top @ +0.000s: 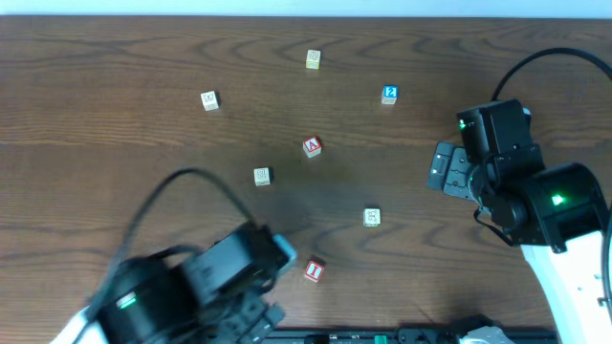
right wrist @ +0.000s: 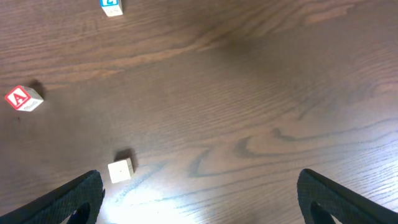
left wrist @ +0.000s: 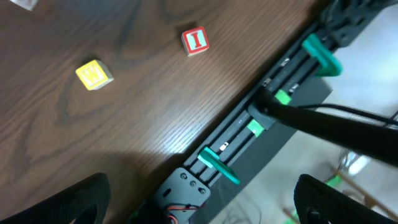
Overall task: Spell out Ai2
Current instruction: 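Reach the left gripper down to the red I block and grasp it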
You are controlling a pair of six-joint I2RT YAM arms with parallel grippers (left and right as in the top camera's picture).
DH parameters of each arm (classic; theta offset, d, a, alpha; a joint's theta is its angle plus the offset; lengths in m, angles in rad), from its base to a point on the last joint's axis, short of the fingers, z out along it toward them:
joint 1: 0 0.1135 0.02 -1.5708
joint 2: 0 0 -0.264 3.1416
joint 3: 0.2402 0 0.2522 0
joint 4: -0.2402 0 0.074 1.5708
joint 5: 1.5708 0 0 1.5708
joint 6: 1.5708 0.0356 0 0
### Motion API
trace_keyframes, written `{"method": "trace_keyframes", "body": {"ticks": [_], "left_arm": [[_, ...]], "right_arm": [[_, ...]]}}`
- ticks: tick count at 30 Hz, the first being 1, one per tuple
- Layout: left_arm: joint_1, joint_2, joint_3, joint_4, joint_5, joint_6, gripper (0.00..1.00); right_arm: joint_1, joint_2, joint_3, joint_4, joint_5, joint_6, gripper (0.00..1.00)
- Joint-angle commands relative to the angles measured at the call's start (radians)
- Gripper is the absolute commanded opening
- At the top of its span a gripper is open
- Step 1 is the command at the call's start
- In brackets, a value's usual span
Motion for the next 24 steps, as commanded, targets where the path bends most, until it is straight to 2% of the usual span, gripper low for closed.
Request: {"method": "trace_keyframes", "body": {"ticks": [1,6,9,13,19,24], "left_arm": [[-0.004,-0.073,0.026,-0.008,0.006,-0.036,0.95],[-0.004,-0.178,0.026,-0.013,0.029,0.031,0.95],[-0.004,-0.201,0.024,-0.045,0.106,0.107,0.96],[-0.004,-0.177,-0.007,-0.06,0.067,0.121,0.95],[-0.004,-0.093,-0.031,0.027,0.047,0.112,0.95],[-0.003,0.024,-0.031,0.049,-0.083,0.083,0.95]], "right_arm": [[-0.01,-0.011,0.012,-0.002,0.007,-0.011,0.99],[-0.01,-0.011,0.012,-0.012,0.007,-0.011,0.99],[-0.01,-0.011,0.012,-0.013,0.007,-0.011,0.99],[-0.01,-0.011,0.012,-0.013,0.002,-0.01,0.99],[-0.01,-0.011,0.012,-0.013,-0.01,-0.01,0.99],[-0.01,-0.011,0.012,-0.013,-0.011,-0.011,0.99]]}}
